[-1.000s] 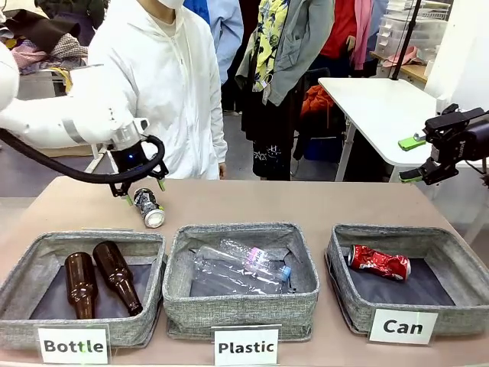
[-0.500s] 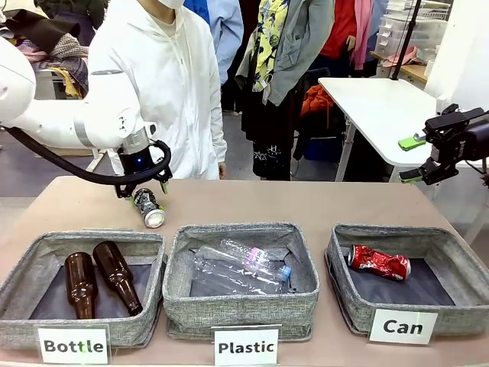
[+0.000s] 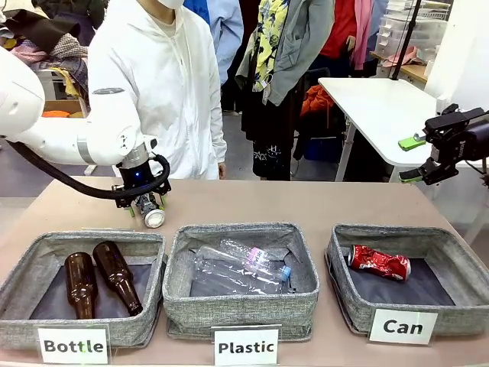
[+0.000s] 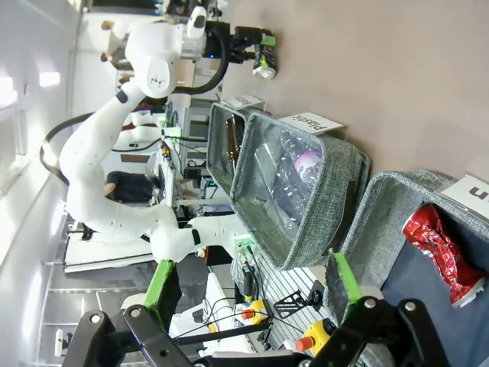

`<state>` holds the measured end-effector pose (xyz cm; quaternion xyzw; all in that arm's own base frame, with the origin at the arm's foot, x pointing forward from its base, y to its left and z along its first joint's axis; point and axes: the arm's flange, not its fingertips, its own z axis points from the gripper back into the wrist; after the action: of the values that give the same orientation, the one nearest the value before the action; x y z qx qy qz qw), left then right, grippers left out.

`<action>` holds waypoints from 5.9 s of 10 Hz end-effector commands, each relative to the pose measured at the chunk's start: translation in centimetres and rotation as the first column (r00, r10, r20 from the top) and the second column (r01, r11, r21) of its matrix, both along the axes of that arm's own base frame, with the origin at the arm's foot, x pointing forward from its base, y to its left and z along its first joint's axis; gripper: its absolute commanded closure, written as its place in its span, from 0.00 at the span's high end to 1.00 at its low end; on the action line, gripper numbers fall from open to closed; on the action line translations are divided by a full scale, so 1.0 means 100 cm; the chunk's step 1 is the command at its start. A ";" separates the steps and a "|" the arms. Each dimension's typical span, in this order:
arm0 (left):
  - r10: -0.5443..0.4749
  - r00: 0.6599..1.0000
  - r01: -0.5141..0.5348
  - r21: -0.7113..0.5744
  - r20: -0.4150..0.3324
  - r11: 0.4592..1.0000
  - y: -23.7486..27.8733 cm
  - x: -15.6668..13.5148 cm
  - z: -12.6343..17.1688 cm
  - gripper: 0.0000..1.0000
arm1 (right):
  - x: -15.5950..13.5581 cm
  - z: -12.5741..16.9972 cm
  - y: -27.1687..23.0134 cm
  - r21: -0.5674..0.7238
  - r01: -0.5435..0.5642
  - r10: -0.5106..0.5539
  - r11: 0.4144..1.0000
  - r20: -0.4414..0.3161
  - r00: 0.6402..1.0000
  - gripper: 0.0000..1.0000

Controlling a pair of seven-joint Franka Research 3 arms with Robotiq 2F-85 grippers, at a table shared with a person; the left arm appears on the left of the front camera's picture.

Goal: Sort the can waste into the basket.
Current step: Pick up the can waste from the table and place it in the right Fabric basket.

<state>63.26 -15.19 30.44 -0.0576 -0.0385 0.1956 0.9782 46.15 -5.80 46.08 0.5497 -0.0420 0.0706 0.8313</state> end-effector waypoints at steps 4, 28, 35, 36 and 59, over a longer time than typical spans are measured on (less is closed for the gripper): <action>-0.009 0.999 0.008 0.022 0.041 1.000 0.007 -0.006 0.005 0.24 | 0.000 0.003 -0.002 -0.002 -0.012 0.012 1.000 0.015 1.000 1.00; -0.946 0.245 0.968 -0.102 0.211 0.228 0.169 -0.289 0.159 0.31 | 0.000 0.003 -0.002 -0.002 -0.012 0.012 1.000 0.015 1.000 1.00; -0.978 -0.132 0.929 0.363 0.162 -0.065 -0.051 -0.213 0.278 0.39 | -0.063 0.031 -0.028 -0.252 -0.008 -0.022 0.968 -0.118 0.993 1.00; -0.963 -0.215 0.903 0.409 0.163 -0.133 -0.101 -0.199 0.286 0.39 | -0.083 0.033 -0.049 -0.252 0.065 -0.088 0.966 -0.083 0.993 1.00; -0.657 -0.717 0.697 0.278 0.232 -0.662 -0.542 -0.226 0.164 1.00 | -0.201 0.020 -0.184 -0.150 0.460 -0.467 0.875 -0.017 0.884 1.00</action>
<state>39.79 -68.25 45.73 -0.1604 -0.1190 -0.8291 0.5221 25.89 -24.15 47.66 0.4641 -0.1491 -0.1458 0.8609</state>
